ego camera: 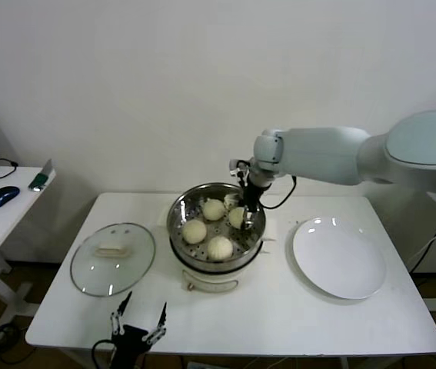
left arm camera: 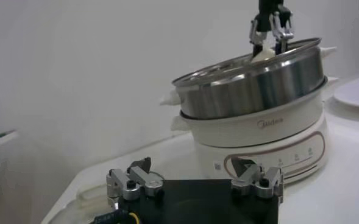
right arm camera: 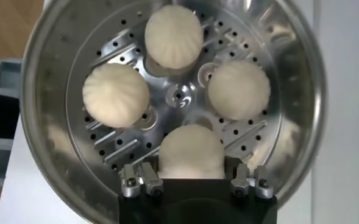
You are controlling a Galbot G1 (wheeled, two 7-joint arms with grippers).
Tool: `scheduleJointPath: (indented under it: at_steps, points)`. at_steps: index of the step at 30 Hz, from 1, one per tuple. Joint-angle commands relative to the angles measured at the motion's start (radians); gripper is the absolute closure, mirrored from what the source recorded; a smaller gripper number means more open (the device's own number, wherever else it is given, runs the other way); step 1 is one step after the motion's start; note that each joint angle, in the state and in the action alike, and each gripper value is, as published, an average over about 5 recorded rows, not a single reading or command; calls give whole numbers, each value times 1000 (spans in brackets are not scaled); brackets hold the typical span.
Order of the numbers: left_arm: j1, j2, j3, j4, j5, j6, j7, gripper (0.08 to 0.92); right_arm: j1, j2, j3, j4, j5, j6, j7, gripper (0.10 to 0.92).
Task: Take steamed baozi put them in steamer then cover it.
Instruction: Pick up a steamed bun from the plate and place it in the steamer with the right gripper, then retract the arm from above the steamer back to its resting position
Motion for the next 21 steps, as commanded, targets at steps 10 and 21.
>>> scheduleJointPath:
  at_steps: [10, 21]
  points:
    - [9, 4, -8, 6, -9, -11, -2, 177, -13, 12, 10, -1, -3, -29, 6, 213]
    - [8, 4, -20, 2, -14, -9, -3, 177, 65, -134, 96, 65, 6, 23, 7, 203]
